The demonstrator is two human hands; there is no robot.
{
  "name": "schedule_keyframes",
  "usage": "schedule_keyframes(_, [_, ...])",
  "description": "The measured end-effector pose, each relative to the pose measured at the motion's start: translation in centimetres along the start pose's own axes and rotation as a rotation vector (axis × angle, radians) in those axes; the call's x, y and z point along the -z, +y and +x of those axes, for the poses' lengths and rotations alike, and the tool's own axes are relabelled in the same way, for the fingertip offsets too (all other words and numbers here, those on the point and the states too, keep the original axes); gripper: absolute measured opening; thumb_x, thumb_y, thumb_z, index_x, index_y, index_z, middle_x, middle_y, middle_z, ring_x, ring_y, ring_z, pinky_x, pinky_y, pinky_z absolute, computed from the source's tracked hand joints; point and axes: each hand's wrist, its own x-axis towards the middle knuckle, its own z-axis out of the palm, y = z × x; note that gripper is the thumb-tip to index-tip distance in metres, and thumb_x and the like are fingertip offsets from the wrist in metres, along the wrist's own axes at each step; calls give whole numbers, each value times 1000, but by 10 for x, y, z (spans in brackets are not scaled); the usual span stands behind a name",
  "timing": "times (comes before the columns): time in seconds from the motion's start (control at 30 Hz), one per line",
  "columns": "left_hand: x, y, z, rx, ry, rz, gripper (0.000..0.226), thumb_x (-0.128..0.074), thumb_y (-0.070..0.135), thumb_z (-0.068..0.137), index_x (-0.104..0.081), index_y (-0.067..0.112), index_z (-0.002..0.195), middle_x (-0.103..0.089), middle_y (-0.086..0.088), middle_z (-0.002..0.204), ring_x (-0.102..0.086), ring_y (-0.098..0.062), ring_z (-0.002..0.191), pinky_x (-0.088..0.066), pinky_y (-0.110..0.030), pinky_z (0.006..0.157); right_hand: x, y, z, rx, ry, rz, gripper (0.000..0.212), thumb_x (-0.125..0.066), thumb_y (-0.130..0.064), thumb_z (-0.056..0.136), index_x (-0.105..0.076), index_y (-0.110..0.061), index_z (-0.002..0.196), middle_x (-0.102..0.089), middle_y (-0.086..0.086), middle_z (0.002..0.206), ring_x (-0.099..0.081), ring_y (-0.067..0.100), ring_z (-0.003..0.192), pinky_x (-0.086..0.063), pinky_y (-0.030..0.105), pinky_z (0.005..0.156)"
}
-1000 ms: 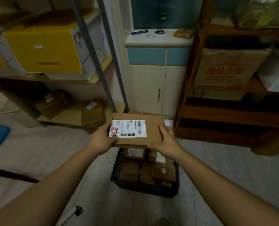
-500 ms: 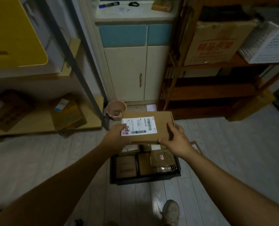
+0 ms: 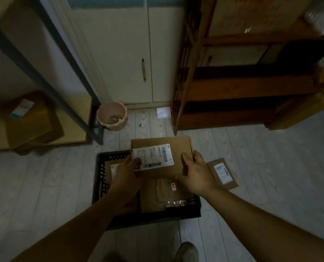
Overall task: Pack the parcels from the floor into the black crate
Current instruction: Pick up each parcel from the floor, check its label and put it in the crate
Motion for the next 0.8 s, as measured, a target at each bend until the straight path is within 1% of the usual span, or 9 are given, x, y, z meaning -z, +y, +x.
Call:
schedule_keyframes(0.13, [-64,-53,57,37,-9,120,48,-66,20,84,-51,19,130,-43,-2,140,-44,-25,126,-40,-40,106,-74,43,62,5,3,8,74,-62,-32,88,-20,-20,148,-11,8,152,-28,30,136,-32,33,109])
schedule_keyframes(0.2, [-90,-78,84,22,-23,175,46,-65,22,85,-51,18,129,-43,-4,140,-42,-27,126,-38,-43,107,-106,63,90,5,-12,-25,75,-62,-36,88,-20,-20,148,-7,11,154,-28,32,135,-30,36,111])
schedule_keyframes(0.27, [-116,-102,108,5,-26,202,46,-64,24,85,-50,18,129,-44,-5,139,-41,-29,126,-37,-45,107,-133,81,116,-2,-6,-34,72,-63,-37,87,-23,-23,146,-8,12,154,-31,34,133,-34,42,111])
schedule_keyframes(0.33, [-138,-117,125,14,-12,253,49,-61,28,88,-47,17,133,-43,-7,141,-35,-31,129,-32,-44,109,-155,97,137,-6,13,-21,67,-64,-33,86,-29,-23,143,-9,11,153,-32,34,132,-36,42,109])
schedule_keyframes(0.4, [-157,-129,139,20,-4,300,53,-59,31,89,-42,17,137,-40,-6,144,-28,-31,133,-29,-44,110,-174,111,152,2,30,-18,61,-64,-30,87,-34,-22,139,-5,9,154,-31,33,132,-35,42,109])
schedule_keyframes(0.5, [-181,-142,153,23,-7,311,56,-58,32,89,-38,18,140,-35,-6,148,-22,-32,138,-26,-47,112,-198,127,167,8,49,-43,56,-61,-25,88,-36,-22,138,-2,8,156,-30,34,133,-36,43,107])
schedule_keyframes(0.57, [-190,-146,158,21,14,301,57,-57,32,90,-36,19,141,-32,-6,150,-20,-31,140,-22,-48,113,-208,133,175,2,48,-58,56,-58,-23,90,-34,-24,140,-1,8,156,-24,35,135,-32,44,107])
schedule_keyframes(0.7, [-191,-148,167,-12,42,311,58,-60,35,88,-39,21,140,-36,-7,147,-28,-30,135,-27,-47,110,-213,138,187,3,68,-50,64,-61,-22,88,-29,-26,144,-2,9,156,-18,36,136,-29,43,108])
schedule_keyframes(0.8, [-189,-145,165,10,39,228,60,-63,31,86,-40,19,140,-34,-8,147,-33,-28,133,-31,-45,110,-214,140,183,19,96,-35,64,-60,-23,90,-29,-26,146,-6,10,156,-16,35,137,-28,42,110])
